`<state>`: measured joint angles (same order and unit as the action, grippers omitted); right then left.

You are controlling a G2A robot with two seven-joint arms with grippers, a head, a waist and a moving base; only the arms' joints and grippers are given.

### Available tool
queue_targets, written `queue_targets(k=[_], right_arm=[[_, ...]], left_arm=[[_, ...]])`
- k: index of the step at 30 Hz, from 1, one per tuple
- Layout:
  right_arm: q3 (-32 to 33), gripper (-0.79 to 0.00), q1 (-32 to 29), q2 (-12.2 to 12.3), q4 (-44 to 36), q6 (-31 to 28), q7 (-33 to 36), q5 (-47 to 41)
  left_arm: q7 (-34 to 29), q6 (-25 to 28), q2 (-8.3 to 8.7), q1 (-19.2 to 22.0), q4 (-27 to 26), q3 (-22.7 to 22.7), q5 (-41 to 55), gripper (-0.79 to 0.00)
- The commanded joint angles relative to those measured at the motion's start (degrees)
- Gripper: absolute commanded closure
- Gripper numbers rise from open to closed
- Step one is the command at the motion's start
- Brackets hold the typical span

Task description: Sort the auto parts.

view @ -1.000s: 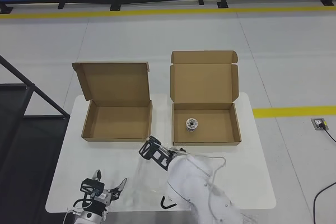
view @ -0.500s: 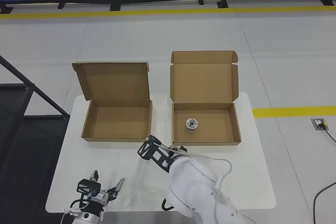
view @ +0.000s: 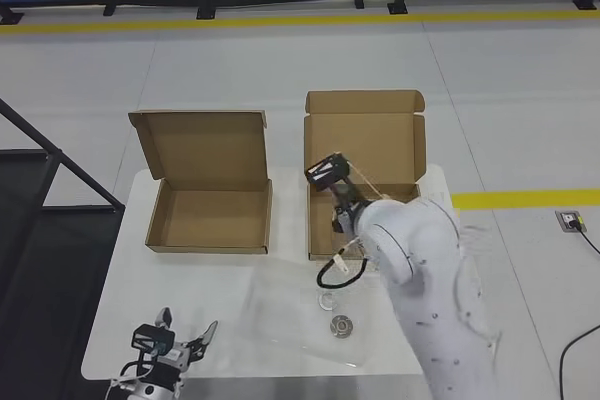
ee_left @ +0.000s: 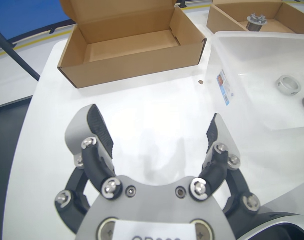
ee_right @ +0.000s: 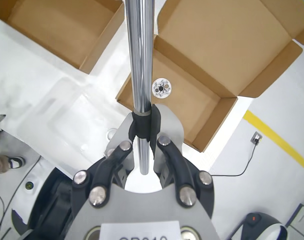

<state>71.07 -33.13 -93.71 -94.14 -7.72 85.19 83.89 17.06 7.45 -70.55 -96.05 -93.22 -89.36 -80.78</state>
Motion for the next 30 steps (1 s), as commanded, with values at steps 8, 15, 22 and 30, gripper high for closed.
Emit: queue_targets(k=[8,15,22,30], right_arm=[[7.9,0.000,13.2,0.5,24.7,5.4,-8.0,-2.7],[10.2,0.000,20.4,1.1,47.4,8.9,-21.5,-2.1],[10.9,0.000,23.7,1.3,62.4,10.1,-33.6,-3.7],[11.6,0.000,26.1,2.0,72.4,9.4,-37.3,-5.6]], left_arm=[[0.2,-0.3,-0.06,-0.3,-0.1,-0.1,0.6,-0.785],[-0.2,-0.8,-0.11,-0.3,-0.5,0.0,0.5,-0.785],[-1.1,-1.3,-0.18,-0.1,-0.9,0.4,0.0,-0.785],[-1.8,-1.9,-0.26,0.0,-1.7,1.0,-1.0,-0.785]])
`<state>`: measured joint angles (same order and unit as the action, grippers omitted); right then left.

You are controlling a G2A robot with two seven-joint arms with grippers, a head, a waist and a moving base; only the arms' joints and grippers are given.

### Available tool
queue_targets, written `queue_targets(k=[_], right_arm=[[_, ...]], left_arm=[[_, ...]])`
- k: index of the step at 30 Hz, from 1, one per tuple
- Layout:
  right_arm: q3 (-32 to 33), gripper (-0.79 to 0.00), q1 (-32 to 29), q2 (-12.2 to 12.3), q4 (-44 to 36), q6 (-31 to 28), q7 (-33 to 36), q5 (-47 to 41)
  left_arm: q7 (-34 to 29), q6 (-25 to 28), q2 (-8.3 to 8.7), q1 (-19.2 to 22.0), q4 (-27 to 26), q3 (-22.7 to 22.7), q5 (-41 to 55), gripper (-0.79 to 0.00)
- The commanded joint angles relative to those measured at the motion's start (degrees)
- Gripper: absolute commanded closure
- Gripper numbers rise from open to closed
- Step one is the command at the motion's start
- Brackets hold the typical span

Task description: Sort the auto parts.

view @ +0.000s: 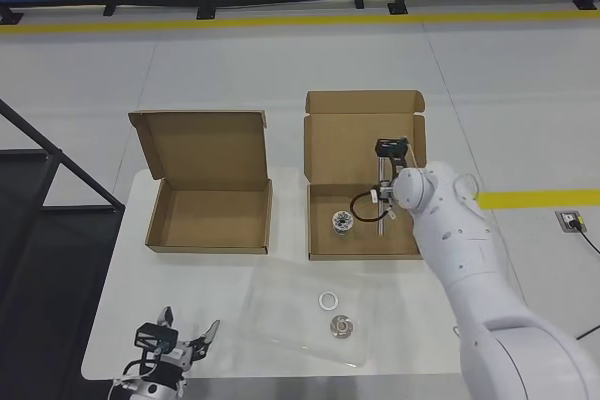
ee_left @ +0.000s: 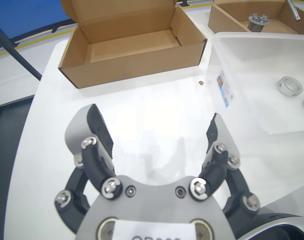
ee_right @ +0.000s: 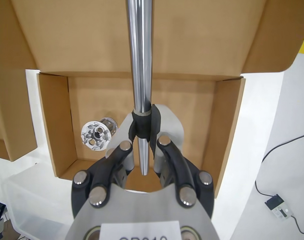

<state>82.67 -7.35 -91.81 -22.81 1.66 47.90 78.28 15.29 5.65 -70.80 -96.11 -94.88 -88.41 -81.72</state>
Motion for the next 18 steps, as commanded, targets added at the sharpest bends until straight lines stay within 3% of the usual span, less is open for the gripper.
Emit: queue_targets(k=[1,12,18], right_arm=[[-0.1,0.000,0.6,0.1,1.9,0.3,0.0,0.1],[-3.6,0.000,1.4,0.1,7.3,-5.0,-1.8,3.3],[-4.9,0.000,1.4,-0.4,7.8,-3.8,-1.6,4.7]], left_arm=[[-0.1,-0.1,-0.01,0.0,-0.1,0.1,-0.2,-0.785],[0.1,-0.1,-0.05,-0.1,-0.1,0.2,-0.5,-0.785],[0.1,-0.3,-0.08,-0.3,0.0,0.3,-0.6,-0.785]])
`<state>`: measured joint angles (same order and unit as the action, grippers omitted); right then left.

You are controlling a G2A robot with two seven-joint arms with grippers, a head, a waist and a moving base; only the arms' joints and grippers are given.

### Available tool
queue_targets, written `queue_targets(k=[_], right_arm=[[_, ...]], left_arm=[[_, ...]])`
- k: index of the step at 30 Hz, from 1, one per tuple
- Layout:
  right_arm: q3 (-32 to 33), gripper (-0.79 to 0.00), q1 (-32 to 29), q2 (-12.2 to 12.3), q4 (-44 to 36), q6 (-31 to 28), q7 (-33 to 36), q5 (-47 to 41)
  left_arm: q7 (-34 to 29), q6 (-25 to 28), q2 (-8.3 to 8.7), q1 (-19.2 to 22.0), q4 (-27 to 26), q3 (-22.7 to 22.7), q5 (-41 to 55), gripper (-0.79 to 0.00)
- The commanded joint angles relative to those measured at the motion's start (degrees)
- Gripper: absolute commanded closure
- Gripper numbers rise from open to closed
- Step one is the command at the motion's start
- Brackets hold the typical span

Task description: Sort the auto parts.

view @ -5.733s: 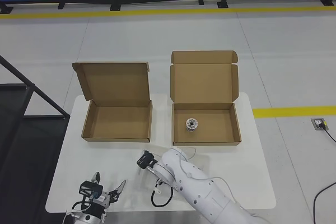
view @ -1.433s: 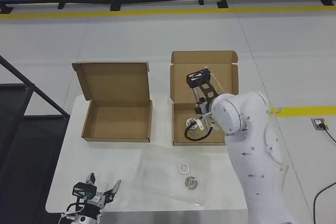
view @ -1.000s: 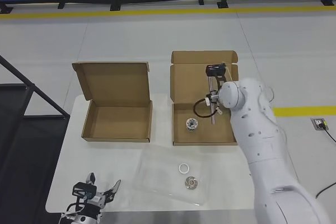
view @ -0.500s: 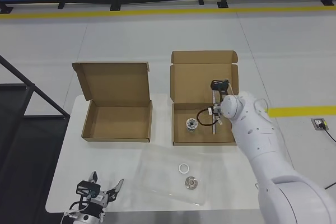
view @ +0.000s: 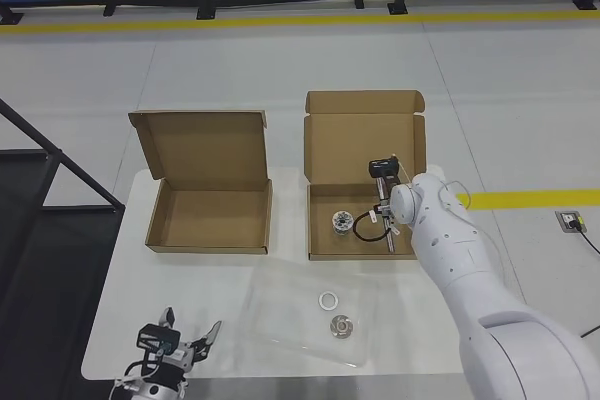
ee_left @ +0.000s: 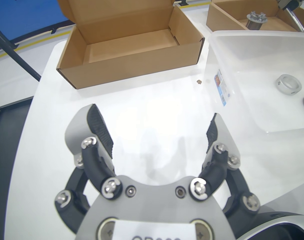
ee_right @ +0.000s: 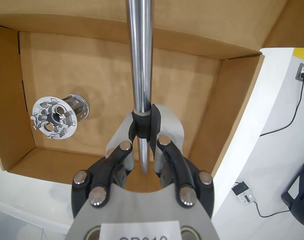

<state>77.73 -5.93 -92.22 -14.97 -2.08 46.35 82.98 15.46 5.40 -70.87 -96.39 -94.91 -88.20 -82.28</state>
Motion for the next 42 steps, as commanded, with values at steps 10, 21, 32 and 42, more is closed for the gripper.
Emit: queue_targets(k=[10,21,32,42], right_arm=[[-0.6,0.000,-1.3,0.2,-1.4,-1.2,-0.6,0.9],[-4.0,0.000,-2.4,0.4,-6.7,-10.2,8.5,4.2],[-8.3,0.000,-2.7,-0.8,-7.1,-15.5,12.8,5.9],[-10.6,0.000,-1.4,-1.8,-3.6,-14.3,14.0,6.0]], left_arm=[[-0.1,-0.3,-0.06,-0.1,-0.3,0.4,-0.7,-0.785],[0.0,-0.3,-0.10,-0.2,-0.1,0.2,-0.3,-0.785],[0.0,-0.1,-0.13,-0.1,0.0,0.2,-0.3,-0.785],[-0.3,-0.1,-0.15,0.1,-0.1,0.2,-0.3,-0.785]])
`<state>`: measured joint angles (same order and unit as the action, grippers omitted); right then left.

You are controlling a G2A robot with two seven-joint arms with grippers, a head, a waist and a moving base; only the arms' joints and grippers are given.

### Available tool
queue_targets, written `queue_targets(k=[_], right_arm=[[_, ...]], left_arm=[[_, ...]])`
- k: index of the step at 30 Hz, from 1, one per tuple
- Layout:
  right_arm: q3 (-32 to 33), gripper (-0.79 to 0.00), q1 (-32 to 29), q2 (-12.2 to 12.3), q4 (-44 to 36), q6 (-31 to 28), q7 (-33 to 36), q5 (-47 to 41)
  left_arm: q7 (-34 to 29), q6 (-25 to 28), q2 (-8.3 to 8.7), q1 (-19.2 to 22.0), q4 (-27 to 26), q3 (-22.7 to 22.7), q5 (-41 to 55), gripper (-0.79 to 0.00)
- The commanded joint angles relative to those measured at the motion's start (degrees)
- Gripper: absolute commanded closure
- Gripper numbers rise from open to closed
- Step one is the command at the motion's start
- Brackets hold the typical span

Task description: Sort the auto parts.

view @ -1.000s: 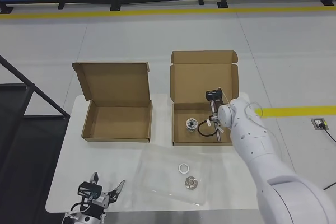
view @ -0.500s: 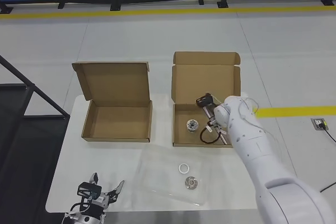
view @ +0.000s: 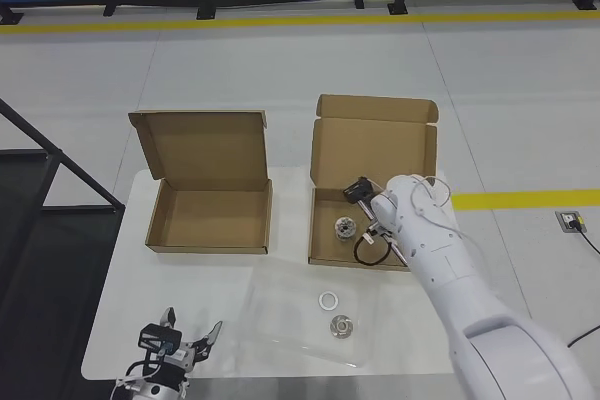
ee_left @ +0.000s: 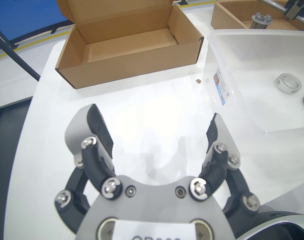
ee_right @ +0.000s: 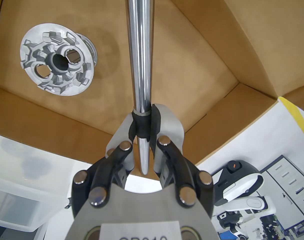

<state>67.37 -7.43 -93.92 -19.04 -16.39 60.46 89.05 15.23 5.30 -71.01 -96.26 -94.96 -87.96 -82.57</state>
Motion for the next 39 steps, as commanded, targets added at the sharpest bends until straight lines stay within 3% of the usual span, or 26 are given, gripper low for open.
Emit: queue_targets(k=[1,14,24,36,38,39], right_arm=[[-0.4,0.000,0.3,-0.2,1.0,0.0,-0.2,-0.1],[-1.7,0.000,1.6,-1.0,6.6,0.8,-3.9,-1.2],[-2.4,0.000,1.7,-1.2,8.1,5.2,-6.8,-1.7],[-2.7,0.000,1.7,-1.2,9.7,3.7,-7.0,-3.4],[-2.7,-0.145,1.8,-1.1,9.8,3.6,-7.1,-3.7],[-2.7,-0.157,1.8,-1.1,9.9,3.6,-7.1,-3.9]], left_arm=[[-0.1,0.0,-0.01,0.0,0.0,0.0,0.0,-0.785],[-0.4,-0.5,-0.09,0.2,-0.1,0.2,0.0,-0.785],[-0.6,-0.9,-0.16,0.2,0.0,0.3,-0.1,-0.785],[-0.6,-1.1,-0.20,0.1,0.0,0.1,0.1,-0.785],[-0.6,-1.2,-0.20,0.1,-0.1,0.0,0.2,-0.785],[-0.6,-1.2,-0.20,0.0,-0.1,-0.1,0.2,-0.785]])
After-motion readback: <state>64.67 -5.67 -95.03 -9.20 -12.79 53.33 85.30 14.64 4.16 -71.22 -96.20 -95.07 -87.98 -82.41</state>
